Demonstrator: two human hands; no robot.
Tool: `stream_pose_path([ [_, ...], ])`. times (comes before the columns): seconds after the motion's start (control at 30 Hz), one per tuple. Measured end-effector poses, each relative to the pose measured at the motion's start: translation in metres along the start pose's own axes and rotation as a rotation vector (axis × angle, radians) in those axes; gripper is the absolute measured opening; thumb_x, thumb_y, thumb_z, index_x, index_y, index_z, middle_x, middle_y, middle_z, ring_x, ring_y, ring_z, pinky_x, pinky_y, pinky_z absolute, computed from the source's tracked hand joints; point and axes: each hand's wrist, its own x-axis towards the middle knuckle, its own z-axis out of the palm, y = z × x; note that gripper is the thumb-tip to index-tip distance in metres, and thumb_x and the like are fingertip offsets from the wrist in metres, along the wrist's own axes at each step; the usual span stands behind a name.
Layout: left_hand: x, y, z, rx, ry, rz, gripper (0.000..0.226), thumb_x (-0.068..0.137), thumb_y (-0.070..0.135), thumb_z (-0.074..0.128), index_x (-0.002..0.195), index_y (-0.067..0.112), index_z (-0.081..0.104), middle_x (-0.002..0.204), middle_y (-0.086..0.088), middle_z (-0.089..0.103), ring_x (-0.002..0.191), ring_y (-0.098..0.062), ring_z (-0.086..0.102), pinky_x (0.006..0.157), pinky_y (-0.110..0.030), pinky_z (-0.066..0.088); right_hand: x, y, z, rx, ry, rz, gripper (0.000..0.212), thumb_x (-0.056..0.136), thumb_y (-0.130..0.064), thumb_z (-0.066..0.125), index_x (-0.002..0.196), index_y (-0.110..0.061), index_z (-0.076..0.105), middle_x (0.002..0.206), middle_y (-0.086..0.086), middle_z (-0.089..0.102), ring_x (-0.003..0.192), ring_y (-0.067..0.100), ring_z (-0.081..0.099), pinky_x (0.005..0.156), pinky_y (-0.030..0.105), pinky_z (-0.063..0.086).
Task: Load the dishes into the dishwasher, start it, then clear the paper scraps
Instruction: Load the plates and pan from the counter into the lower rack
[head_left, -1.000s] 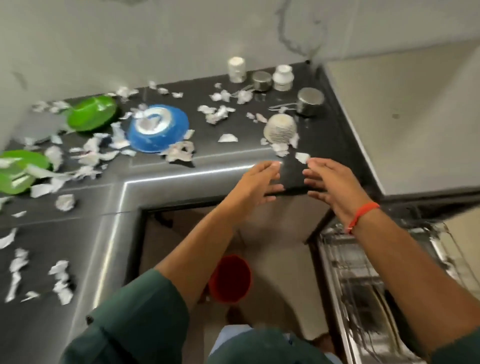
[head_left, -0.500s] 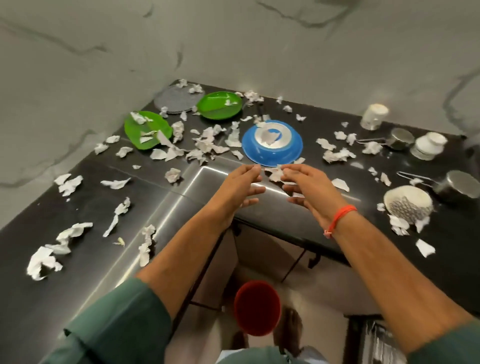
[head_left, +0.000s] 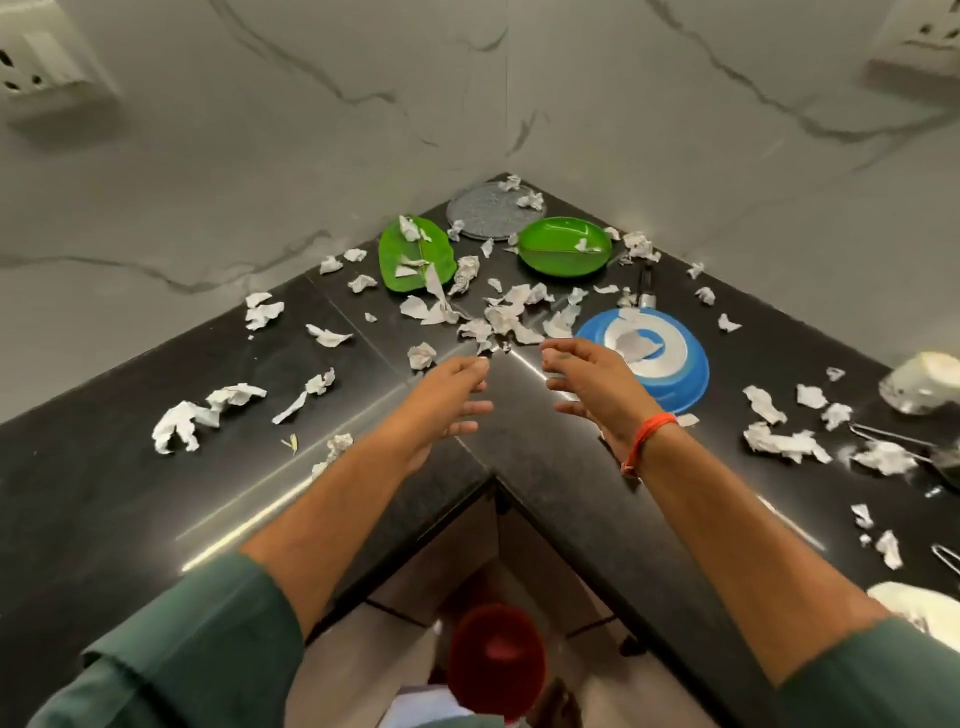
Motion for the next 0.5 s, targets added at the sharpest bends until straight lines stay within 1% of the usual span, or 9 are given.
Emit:
stream_pose_path([
  [0.1,0.022,0.009,-0.007,0.0,0.012,-0.012,0.038,0.104,0.045,0.048,0.137,0.027,0.054,0.125,0.002,0.06,0.108,-0.015,0.069,0.091,-0.035,0.057,0.023,-0.011,-0.002,-0.018,-0.013,-0.014,0.02,0.097,-0.028,0.059,0.114,-0.024,0.067,0.1,-0.002,0.064,0.093,0.013,0.057,0.082,0.035,0.051],
  [0.2,0.055,0.022,-0.012,0.016,-0.011,-0.024,0.034,0.104,0.044,0.049,0.132,0.027,0.056,0.119,0.003,0.061,0.107,-0.016,0.069,0.085,-0.033,0.055,0.05,-0.021,-0.003,-0.053,-0.003,-0.006,0.016,0.096,-0.027,0.06,0.109,-0.025,0.068,0.098,-0.001,0.064,0.089,0.013,0.055,0.077,0.034,0.049],
  [0.3,0.096,0.032,-0.014,0.052,-0.049,-0.027,0.031,0.103,0.044,0.05,0.127,0.026,0.057,0.116,0.001,0.06,0.105,-0.017,0.068,0.084,-0.034,0.054,0.079,-0.03,-0.003,-0.124,0.021,0.01,0.02,0.097,-0.025,0.06,0.115,-0.02,0.067,0.104,0.0,0.065,0.096,0.015,0.057,0.079,0.035,0.05],
  [0.4,0.139,0.047,-0.015,0.098,-0.09,-0.043,0.03,0.103,0.043,0.05,0.125,0.025,0.057,0.117,-0.001,0.059,0.104,-0.017,0.066,0.091,-0.037,0.055,0.113,-0.035,0.001,-0.175,0.052,0.017,0.018,0.097,-0.022,0.059,0.113,-0.017,0.066,0.098,-0.003,0.064,0.089,0.012,0.056,0.08,0.036,0.05],
  [0.5,0.185,0.065,-0.012,0.128,-0.122,-0.037,0.03,0.104,0.042,0.049,0.127,0.023,0.055,0.112,0.001,0.057,0.102,-0.018,0.062,0.085,-0.036,0.052,0.158,-0.035,0.006,-0.255,0.093,0.018,0.016,0.094,-0.026,0.062,0.108,-0.021,0.068,0.098,0.0,0.067,0.091,0.015,0.06,0.086,0.035,0.051],
])
